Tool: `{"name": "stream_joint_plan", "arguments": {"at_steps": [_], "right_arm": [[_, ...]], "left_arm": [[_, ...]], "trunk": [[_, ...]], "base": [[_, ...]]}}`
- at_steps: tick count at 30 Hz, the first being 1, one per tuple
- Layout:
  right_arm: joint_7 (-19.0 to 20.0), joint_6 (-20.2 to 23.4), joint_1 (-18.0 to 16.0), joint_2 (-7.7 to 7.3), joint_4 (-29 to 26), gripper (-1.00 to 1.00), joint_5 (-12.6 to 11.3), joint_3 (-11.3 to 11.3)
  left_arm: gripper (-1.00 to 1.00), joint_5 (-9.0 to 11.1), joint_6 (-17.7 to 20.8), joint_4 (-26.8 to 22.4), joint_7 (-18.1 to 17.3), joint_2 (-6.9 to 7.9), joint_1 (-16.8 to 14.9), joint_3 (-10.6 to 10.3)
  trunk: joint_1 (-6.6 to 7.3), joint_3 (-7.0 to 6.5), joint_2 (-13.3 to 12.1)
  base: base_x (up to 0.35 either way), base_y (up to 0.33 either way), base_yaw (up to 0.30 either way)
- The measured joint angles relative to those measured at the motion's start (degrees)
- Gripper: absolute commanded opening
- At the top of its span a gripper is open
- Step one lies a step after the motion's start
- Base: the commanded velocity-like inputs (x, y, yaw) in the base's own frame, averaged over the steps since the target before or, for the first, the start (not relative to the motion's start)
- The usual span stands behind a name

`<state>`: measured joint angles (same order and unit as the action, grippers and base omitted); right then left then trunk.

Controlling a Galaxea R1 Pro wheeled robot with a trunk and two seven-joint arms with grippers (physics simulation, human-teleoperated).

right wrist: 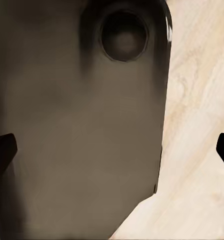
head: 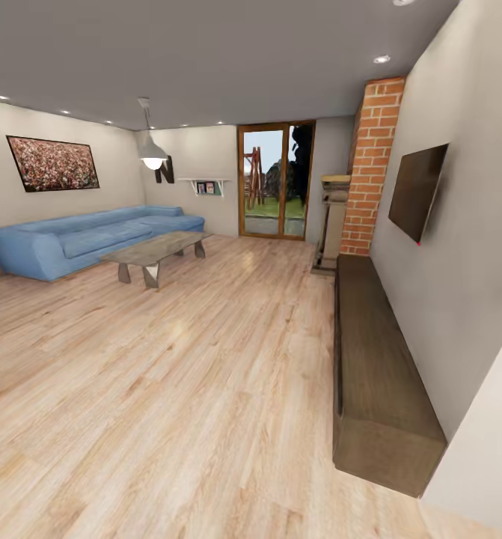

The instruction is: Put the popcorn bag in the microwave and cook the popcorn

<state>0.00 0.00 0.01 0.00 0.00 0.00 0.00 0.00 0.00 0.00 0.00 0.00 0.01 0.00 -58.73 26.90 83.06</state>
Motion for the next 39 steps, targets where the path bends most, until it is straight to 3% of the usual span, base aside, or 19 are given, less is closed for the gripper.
{"name": "stream_joint_plan", "arguments": {"at_steps": [12,18,39], "right_arm": [[-0.1,0.5,-0.2,0.17,-0.2,1.0,0.4,0.2],[-0.2,-0.2,-0.2,0.17,-0.2,1.0,0.5,0.3],[-0.3,-1.0,-0.2,0.17,-0.2,1.0,0.5,0.2]], "left_arm": [[1.0,0.1,0.0,-1.5,-0.1,-0.34,-0.2,0.1],[1.0,-0.1,-0.3,-1.6,-0.1,0.71,-0.2,-0.1],[1.0,-0.1,-0.3,-1.6,-0.1,0.7,-0.2,-0.2]], "trunk": [[0.0,-0.02,0.0],[0.0,-0.03,0.0],[0.0,-0.03,0.0]], "base": [[0.0,0.0,0.017],[0.0,0.0,0.249],[0.0,0.0,0.274]]}}
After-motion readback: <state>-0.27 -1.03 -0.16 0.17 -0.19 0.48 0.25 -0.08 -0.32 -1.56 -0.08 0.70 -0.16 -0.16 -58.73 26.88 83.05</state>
